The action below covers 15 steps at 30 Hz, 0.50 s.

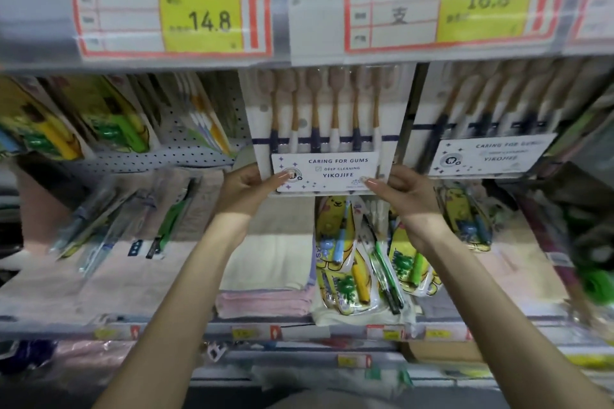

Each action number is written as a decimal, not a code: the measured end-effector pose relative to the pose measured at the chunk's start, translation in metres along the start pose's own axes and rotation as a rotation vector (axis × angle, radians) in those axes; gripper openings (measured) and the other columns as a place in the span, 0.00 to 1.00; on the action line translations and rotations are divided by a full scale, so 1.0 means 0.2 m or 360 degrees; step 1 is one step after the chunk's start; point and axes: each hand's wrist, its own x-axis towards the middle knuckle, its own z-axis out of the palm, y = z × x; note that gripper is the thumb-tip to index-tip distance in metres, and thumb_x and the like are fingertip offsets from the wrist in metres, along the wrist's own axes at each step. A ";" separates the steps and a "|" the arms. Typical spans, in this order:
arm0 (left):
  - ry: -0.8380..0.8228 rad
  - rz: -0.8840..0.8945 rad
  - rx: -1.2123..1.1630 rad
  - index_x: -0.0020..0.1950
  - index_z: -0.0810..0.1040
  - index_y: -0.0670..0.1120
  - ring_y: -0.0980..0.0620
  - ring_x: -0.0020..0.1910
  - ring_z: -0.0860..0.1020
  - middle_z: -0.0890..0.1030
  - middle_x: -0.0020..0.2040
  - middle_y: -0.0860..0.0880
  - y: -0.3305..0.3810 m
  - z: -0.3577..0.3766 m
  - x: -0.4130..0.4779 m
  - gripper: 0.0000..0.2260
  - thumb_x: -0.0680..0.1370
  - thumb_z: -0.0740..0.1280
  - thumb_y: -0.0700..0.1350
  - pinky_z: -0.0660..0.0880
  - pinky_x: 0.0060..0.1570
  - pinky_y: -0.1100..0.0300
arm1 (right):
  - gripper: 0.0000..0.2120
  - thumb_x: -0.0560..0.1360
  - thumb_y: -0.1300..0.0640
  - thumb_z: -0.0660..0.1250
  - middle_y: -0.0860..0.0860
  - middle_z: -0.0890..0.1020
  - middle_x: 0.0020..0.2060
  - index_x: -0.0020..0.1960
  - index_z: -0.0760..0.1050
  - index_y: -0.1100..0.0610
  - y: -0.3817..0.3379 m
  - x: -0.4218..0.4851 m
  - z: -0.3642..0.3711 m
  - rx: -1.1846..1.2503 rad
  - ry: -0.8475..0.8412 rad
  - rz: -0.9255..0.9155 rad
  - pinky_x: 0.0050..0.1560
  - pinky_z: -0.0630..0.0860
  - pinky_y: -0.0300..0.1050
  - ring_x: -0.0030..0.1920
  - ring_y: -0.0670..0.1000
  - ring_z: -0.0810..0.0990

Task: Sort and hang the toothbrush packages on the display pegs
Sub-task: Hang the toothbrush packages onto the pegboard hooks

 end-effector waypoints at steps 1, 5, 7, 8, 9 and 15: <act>-0.0022 -0.0017 0.0021 0.42 0.83 0.49 0.60 0.39 0.81 0.85 0.36 0.55 -0.01 0.00 0.01 0.04 0.73 0.73 0.40 0.77 0.46 0.63 | 0.09 0.70 0.66 0.73 0.47 0.86 0.42 0.49 0.81 0.57 0.01 0.00 -0.01 0.0011 0.0007 0.0008 0.45 0.77 0.33 0.45 0.44 0.84; -0.0112 -0.0121 -0.0058 0.45 0.82 0.48 0.60 0.37 0.82 0.85 0.36 0.56 -0.07 -0.01 0.01 0.05 0.76 0.68 0.40 0.80 0.46 0.64 | 0.10 0.74 0.65 0.70 0.49 0.86 0.46 0.54 0.79 0.60 0.06 -0.04 -0.05 0.0061 -0.0019 0.0107 0.48 0.78 0.37 0.49 0.47 0.84; -0.0142 -0.0167 -0.0057 0.49 0.82 0.47 0.56 0.39 0.84 0.86 0.40 0.53 -0.09 -0.01 -0.01 0.04 0.77 0.68 0.42 0.81 0.45 0.63 | 0.09 0.75 0.63 0.68 0.50 0.86 0.47 0.55 0.79 0.59 0.09 -0.06 -0.08 0.0093 -0.0001 0.0189 0.49 0.80 0.39 0.48 0.48 0.84; -0.0151 -0.0210 -0.0058 0.50 0.81 0.45 0.54 0.40 0.84 0.86 0.43 0.50 -0.11 -0.01 -0.01 0.05 0.76 0.68 0.43 0.81 0.44 0.63 | 0.09 0.75 0.62 0.68 0.51 0.86 0.47 0.55 0.78 0.58 0.10 -0.07 -0.10 0.0111 0.0024 0.0235 0.50 0.80 0.42 0.48 0.50 0.84; -0.0162 -0.0260 -0.0070 0.51 0.81 0.44 0.52 0.41 0.84 0.86 0.45 0.47 -0.14 -0.01 -0.03 0.08 0.76 0.68 0.46 0.81 0.43 0.62 | 0.10 0.74 0.61 0.69 0.53 0.86 0.49 0.55 0.78 0.58 0.12 -0.08 -0.12 0.0124 0.0050 0.0276 0.52 0.80 0.44 0.49 0.52 0.84; -0.0317 -0.0475 -0.0092 0.54 0.81 0.41 0.47 0.46 0.85 0.85 0.48 0.43 -0.19 0.04 -0.14 0.20 0.70 0.68 0.53 0.82 0.45 0.59 | 0.09 0.77 0.62 0.66 0.56 0.84 0.51 0.58 0.77 0.60 0.23 -0.16 -0.33 0.0093 0.0107 0.0469 0.49 0.81 0.46 0.49 0.53 0.84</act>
